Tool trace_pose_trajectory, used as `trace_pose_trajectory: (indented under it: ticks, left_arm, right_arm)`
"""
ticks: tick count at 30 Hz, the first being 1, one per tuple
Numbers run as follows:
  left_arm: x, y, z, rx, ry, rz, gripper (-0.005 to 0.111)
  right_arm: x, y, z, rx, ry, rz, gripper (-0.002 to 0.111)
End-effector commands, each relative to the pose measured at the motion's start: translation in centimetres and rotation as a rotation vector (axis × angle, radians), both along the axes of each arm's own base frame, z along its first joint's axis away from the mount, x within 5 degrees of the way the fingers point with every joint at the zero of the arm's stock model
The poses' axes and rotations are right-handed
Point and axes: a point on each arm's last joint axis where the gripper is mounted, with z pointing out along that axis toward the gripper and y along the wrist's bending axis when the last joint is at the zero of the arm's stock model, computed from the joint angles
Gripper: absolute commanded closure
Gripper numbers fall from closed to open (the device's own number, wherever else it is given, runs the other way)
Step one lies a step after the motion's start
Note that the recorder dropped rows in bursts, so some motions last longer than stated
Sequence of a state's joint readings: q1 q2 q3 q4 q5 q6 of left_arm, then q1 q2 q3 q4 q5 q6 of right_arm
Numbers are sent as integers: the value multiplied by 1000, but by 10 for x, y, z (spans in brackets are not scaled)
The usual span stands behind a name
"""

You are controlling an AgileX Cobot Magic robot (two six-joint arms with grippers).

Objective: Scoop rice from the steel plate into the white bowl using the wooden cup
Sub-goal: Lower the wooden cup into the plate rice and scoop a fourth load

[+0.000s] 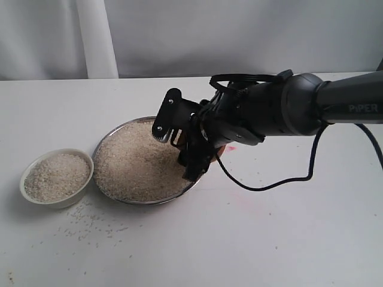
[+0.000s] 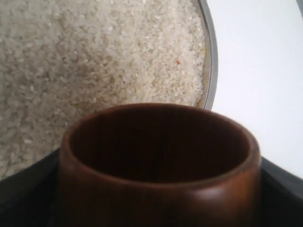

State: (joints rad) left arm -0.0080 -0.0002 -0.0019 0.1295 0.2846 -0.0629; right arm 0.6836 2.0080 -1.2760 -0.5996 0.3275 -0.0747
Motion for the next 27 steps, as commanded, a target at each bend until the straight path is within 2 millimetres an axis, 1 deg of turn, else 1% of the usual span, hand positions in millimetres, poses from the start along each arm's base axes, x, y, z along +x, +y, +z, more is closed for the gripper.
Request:
trace_pose_trajectory:
  ticks: [1, 4, 6, 9, 11, 15, 20, 23, 27]
  left_arm:
    - [0, -1, 0, -13, -9, -4, 107]
    - [0, -1, 0, -13, -9, -4, 107]
    - [0, -1, 0, -13, -9, -4, 107]
    - [0, -1, 0, -13, -9, -4, 107]
    - [0, -1, 0, -13, -9, -4, 107]
    - [0, -1, 0, -13, -9, -4, 107]
    - [0, -1, 0, -13, -9, -4, 107]
    - [0, -1, 0, -13, -9, -4, 107]
    - [0, -1, 0, -13, -9, -4, 107]
  right_arm:
    - [-1, -2, 7, -65, 10, 74, 108]
    - [-1, -1, 13, -123, 43, 125, 108]
    - [2, 3, 21, -111, 47, 131, 108]
    - [8, 8, 34, -99, 11, 150, 108]
    - [10, 9, 35, -132, 0, 186, 108]
    - [17, 13, 24, -203, 49, 203, 108]
    - [32, 26, 5, -216, 68, 199, 108]
    - [37, 34, -1, -268, 87, 205, 108]
    - [43, 44, -4, -312, 101, 204, 108]
